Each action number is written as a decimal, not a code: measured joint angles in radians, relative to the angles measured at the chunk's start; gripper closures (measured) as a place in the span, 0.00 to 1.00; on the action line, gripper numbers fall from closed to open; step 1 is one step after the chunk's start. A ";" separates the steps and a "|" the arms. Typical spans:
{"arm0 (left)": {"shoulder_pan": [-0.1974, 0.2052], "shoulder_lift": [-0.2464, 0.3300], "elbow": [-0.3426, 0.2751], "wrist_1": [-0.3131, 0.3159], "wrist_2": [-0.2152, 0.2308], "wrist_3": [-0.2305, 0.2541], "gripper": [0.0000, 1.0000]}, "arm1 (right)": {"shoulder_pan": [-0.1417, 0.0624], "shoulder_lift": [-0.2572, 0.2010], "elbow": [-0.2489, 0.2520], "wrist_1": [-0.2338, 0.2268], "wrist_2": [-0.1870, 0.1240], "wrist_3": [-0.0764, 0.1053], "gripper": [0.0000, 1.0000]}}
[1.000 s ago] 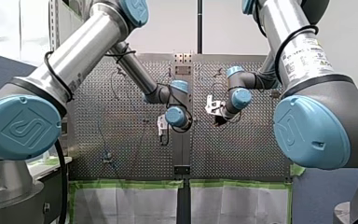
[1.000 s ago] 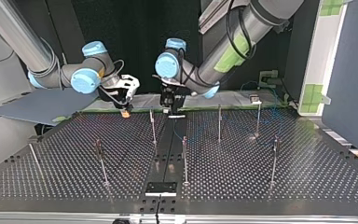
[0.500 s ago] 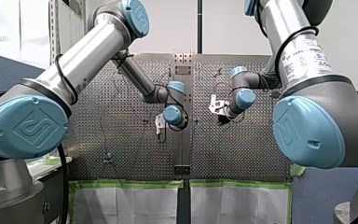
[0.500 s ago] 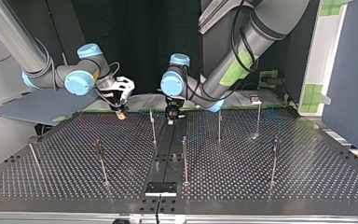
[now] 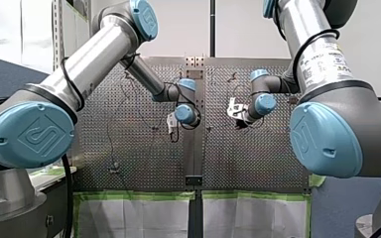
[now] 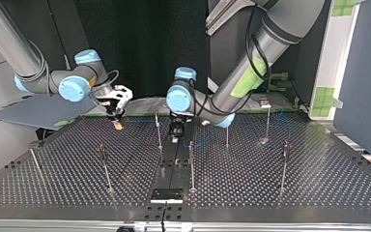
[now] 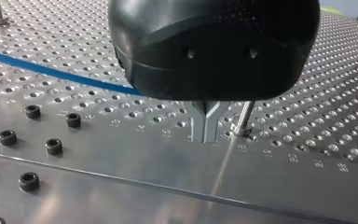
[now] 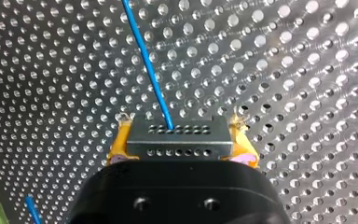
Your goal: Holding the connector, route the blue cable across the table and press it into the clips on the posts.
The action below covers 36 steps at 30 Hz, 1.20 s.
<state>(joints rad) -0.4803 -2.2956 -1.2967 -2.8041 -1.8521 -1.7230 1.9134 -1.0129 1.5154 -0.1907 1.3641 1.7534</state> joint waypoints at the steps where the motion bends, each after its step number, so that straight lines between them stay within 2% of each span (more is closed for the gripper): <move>1: -0.002 0.000 0.001 -0.006 -0.005 0.003 0.73 | -0.001 0.000 0.000 -0.001 0.000 0.000 1.00; 2: -0.004 0.000 0.002 -0.016 -0.013 0.008 0.65 | -0.002 0.000 0.000 -0.002 0.000 0.000 1.00; 3: -0.006 0.000 0.002 -0.023 -0.019 0.012 0.65 | -0.004 0.000 -0.001 -0.004 0.000 0.000 1.00; 4: -0.007 0.000 0.002 -0.030 -0.025 0.015 0.51 | -0.006 0.000 -0.001 -0.004 0.000 0.000 1.00; 5: -0.009 0.000 0.002 -0.040 -0.033 0.021 0.43 | -0.007 0.000 -0.001 -0.005 0.000 0.000 1.00; 6: -0.011 0.000 0.002 -0.048 -0.039 0.024 0.43 | -0.009 0.000 -0.001 -0.005 0.000 -0.002 1.00; 8: -0.015 0.000 0.002 -0.067 -0.052 0.032 0.18 | -0.013 0.000 -0.001 -0.007 0.001 -0.003 1.00; 9: -0.016 0.000 0.002 -0.075 -0.056 0.034 0.18 | -0.016 -0.001 -0.001 -0.008 0.002 -0.005 1.00; 10: -0.018 0.000 0.002 -0.084 -0.059 0.037 0.02 | -0.018 0.000 -0.001 -0.009 0.002 -0.006 1.00; 11: -0.020 0.000 0.002 -0.093 -0.062 0.040 0.00 | -0.020 0.000 -0.001 -0.010 0.002 -0.006 1.00; 22: -0.056 0.018 -0.009 -0.179 -0.070 0.080 0.00 | -0.030 -0.001 -0.001 -0.012 0.002 -0.015 1.00; 29: -0.112 0.064 -0.036 -0.226 -0.118 0.074 0.00 | -0.029 -0.001 0.000 -0.012 0.000 -0.015 1.00; 36: -0.169 0.076 -0.047 -0.235 -0.163 0.063 0.00 | -0.029 -0.001 0.000 -0.011 -0.001 -0.015 1.00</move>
<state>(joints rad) -0.6497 -2.2199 -1.3438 -3.0395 -2.0150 -1.6596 1.8846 -1.0134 1.5150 -0.2022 1.3626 1.7383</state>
